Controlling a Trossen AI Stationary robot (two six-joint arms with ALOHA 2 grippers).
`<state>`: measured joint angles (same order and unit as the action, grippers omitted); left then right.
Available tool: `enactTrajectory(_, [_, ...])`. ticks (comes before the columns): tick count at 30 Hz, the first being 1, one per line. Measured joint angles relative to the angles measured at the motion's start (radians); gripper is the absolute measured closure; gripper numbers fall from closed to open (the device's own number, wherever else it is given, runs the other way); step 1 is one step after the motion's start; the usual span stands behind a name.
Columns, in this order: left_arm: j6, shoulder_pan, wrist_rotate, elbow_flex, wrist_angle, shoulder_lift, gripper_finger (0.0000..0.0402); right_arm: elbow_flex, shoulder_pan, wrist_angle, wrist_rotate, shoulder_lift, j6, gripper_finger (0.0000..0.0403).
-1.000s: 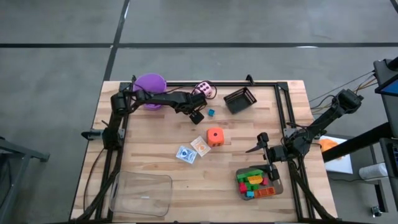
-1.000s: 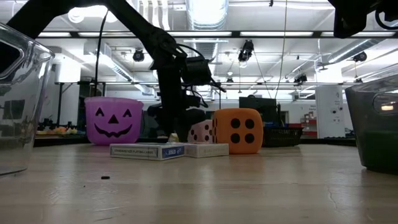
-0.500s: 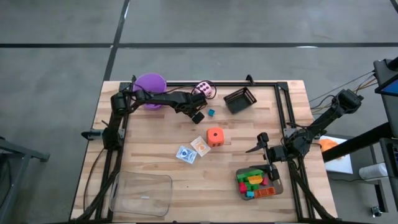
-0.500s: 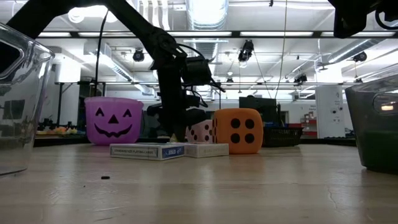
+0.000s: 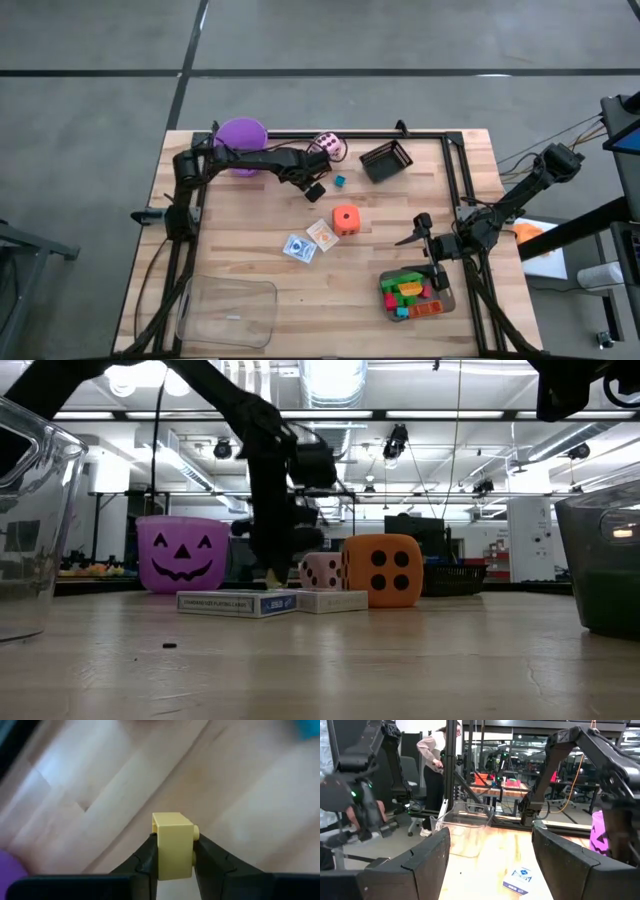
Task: Pick & Place Toys
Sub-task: Put the yellow game piece into the black bin
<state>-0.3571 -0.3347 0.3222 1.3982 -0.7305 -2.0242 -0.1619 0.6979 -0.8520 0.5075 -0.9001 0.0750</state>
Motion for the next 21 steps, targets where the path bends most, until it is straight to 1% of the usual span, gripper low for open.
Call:
enactTrajectory(2, [0.019, 0.024, 0.01, -0.001, 0.015, 0.032, 0.0314, 0.002, 0.0, 0.0, 0.0, -0.007, 0.0, 0.0124])
enactTrajectory(4, [0.048, 0.056, 0.023, -0.019, 0.072, 0.071, 0.0314, 0.003, 0.0, 0.0, 0.0, -0.022, 0.0, 0.0124])
enactTrajectory(6, [0.087, 0.094, 0.022, -0.051, 0.159, 0.115, 0.0314, 0.003, -0.001, -0.009, 0.0, -0.044, 0.0, 0.0124])
enactTrajectory(8, [0.122, 0.14, 0.02, -0.104, 0.28, 0.167, 0.0314, 0.004, -0.004, -0.03, 0.0, -0.073, 0.0, 0.0124])
enactTrajectory(11, [0.188, 0.213, -0.03, -0.215, 0.518, 0.249, 0.0314, 0.004, -0.014, -0.115, -0.001, -0.131, 0.006, 0.0124])
enactTrajectory(16, [0.299, 0.33, -0.141, -0.468, 1.059, 0.361, 0.0314, 0.003, -0.069, -0.282, 0.002, -0.261, 0.029, 0.0124])
enactTrajectory(19, [0.316, 0.373, -0.19, -0.602, 1.378, 0.395, 0.0314, -0.007, -0.126, -0.351, 0.008, -0.345, 0.027, 0.0124])
enactTrajectory(21, [0.317, 0.386, -0.214, -0.664, 1.524, 0.402, 0.0314, -0.036, -0.165, -0.368, 0.01, -0.399, 0.017, 0.0124])
